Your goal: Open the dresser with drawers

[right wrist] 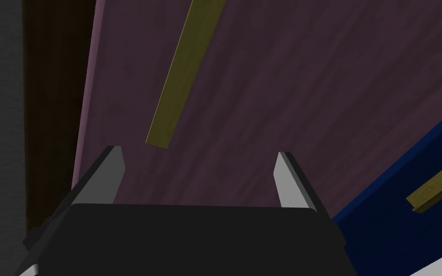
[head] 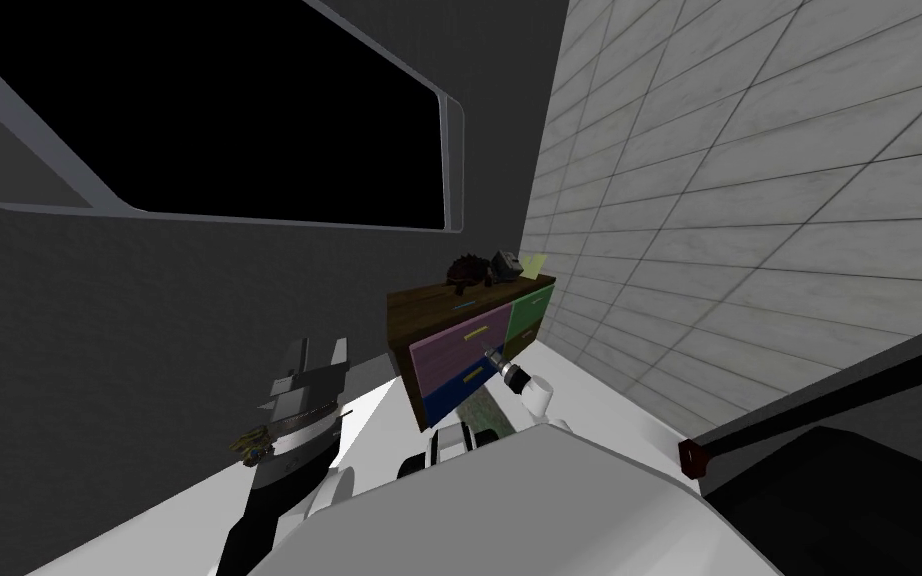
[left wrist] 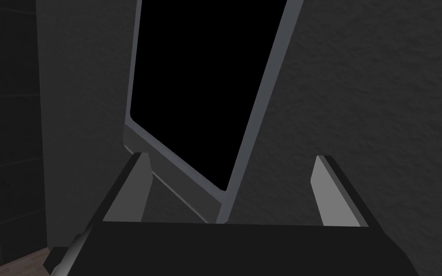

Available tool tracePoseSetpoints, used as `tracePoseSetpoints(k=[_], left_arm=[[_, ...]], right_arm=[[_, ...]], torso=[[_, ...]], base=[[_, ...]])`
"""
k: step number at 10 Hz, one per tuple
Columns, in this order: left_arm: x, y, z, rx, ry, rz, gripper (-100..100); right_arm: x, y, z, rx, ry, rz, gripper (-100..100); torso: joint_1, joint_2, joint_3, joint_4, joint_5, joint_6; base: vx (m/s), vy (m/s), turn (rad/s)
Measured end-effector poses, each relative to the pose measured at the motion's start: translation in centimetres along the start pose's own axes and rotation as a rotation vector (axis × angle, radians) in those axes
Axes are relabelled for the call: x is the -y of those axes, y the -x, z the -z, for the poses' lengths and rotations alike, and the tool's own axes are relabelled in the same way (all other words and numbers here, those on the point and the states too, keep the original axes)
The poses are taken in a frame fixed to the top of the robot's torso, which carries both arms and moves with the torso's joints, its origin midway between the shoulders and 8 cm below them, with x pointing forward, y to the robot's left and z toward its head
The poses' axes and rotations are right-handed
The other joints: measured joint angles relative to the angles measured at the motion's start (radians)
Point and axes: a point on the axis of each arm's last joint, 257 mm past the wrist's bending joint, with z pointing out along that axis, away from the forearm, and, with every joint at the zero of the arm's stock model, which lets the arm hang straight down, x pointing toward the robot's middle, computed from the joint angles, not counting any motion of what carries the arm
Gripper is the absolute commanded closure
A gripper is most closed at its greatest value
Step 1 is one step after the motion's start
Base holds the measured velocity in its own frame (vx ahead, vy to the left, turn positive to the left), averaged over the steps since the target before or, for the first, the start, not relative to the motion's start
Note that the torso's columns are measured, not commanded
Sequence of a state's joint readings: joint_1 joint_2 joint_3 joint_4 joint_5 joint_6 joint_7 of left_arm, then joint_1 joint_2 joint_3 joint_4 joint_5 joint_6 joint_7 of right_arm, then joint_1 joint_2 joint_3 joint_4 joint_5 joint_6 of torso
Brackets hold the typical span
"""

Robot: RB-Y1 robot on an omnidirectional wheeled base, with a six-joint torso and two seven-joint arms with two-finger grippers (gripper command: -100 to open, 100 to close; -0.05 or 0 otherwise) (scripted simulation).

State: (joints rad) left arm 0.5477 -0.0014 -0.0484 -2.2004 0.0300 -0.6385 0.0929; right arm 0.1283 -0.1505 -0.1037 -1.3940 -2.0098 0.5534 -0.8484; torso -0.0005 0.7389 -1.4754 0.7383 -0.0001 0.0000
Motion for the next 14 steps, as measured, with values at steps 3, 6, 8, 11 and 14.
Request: tracePoseSetpoints(k=[3,6,8,11,14], left_arm=[[0.0,0.0,0.0,0.0,0.0,0.0,0],[0.0,0.0,0.0,0.0,0.0,0.0,0],[0.0,0.0,0.0,0.0,0.0,0.0,0],[0.0,0.0,0.0,0.0,0.0,0.0,0],[0.0,0.0,0.0,0.0,0.0,0.0,0]], right_arm=[[-0.1,0.2,1.5,0.012,-0.025,-0.049,-100],[0.4,1.0,2.5,0.015,-0.069,-0.126,-100],[1.1,2.0,2.7,0.007,-0.104,-0.192,-100],[2.5,3.9,2.3,-0.015,-0.148,-0.284,-100],[3.3,5.1,1.7,-0.029,-0.174,-0.341,-100]], torso=[[0.001,-0.001,-0.001,0.0,0.0,0.0],[0.0,-0.001,0.0,0.0,0.0,0.0],[0.001,0.001,0.0,0.0,0.0,0.0],[0.0,0.0,0.0,0.0,0.0,0.0],[0.0,-0.001,0.0,0.0,0.0,0.0]], base=[[0.092,0.031,-0.014],[0.096,0.026,-0.01],[0.057,0.017,-0.007],[0.024,0.003,-0.003],[0.019,0.012,0.019]])
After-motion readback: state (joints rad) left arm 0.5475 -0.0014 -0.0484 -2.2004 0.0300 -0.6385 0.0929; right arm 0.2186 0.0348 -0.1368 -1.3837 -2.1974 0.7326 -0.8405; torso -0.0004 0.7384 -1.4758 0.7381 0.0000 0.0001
